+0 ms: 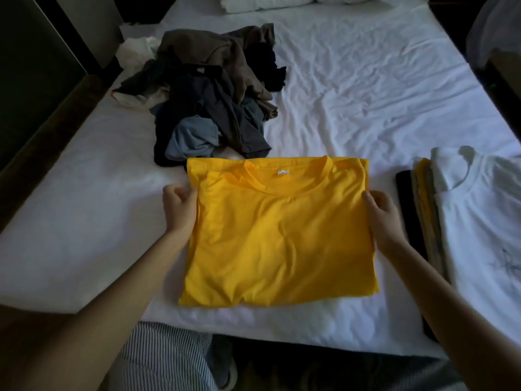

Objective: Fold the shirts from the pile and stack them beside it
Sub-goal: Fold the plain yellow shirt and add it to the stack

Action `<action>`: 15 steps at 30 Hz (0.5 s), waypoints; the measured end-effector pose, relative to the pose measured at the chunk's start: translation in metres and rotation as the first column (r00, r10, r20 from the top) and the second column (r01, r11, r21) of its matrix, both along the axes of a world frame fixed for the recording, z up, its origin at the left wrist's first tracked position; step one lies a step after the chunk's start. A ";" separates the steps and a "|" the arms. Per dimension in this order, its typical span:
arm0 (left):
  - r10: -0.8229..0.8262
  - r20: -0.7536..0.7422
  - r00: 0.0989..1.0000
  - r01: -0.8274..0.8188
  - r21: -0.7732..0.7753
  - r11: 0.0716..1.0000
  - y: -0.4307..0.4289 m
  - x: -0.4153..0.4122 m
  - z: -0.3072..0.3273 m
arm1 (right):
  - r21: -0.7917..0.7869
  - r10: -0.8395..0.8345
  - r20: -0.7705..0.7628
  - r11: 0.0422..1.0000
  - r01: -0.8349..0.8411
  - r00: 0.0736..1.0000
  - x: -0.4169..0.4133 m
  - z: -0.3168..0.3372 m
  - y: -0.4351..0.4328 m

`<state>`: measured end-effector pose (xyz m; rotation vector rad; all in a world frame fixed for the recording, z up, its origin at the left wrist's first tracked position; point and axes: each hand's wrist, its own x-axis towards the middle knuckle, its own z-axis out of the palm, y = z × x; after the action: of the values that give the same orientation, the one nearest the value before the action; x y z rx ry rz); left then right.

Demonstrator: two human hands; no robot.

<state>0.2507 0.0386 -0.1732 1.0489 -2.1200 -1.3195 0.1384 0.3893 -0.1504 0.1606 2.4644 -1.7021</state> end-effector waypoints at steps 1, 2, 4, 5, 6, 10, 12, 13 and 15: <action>-0.026 0.005 1.000 0.026 -0.021 0.999 0.010 0.016 -0.002 | 0.024 0.002 -0.006 1.000 -0.001 1.000 0.016 0.000 0.004; -0.048 0.014 0.999 0.048 -0.033 0.998 0.020 0.031 -0.004 | 0.035 0.005 -0.016 0.999 -0.004 1.000 0.031 0.000 0.008; -0.082 0.002 0.997 0.082 -0.041 0.996 0.040 0.059 -0.005 | 0.045 0.013 -0.037 0.999 -0.011 0.999 0.058 -0.001 0.016; -0.086 -0.004 0.996 0.085 -0.034 0.996 0.051 0.072 -0.002 | 0.056 0.019 -0.044 0.998 -0.016 0.999 0.070 -0.001 0.021; -0.090 -0.010 0.996 0.089 -0.038 0.995 0.059 0.084 -0.001 | 0.073 0.029 -0.047 0.997 -0.025 0.998 0.081 -0.003 0.027; -0.103 0.112 0.988 0.111 -0.064 0.992 0.081 0.125 -0.004 | 0.085 0.110 -0.055 0.991 -0.105 0.992 0.120 -0.012 0.047; -0.139 0.162 0.977 0.156 -0.102 0.982 0.087 0.141 -0.010 | 0.097 0.165 -0.038 0.982 -0.161 0.986 0.129 -0.014 0.053; -0.162 0.176 0.971 0.184 -0.116 0.976 0.090 0.147 -0.010 | 0.131 0.199 -0.042 0.973 -0.192 0.979 0.132 -0.014 0.055; -0.190 0.207 0.960 0.208 -0.070 0.976 0.091 0.149 -0.009 | 0.226 0.265 -0.020 0.940 -0.254 0.964 0.131 -0.015 0.054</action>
<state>0.3997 0.1292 -0.1821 0.9865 -2.4666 -1.2365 0.2697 0.4437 -0.1652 -0.1803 2.5713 -1.3394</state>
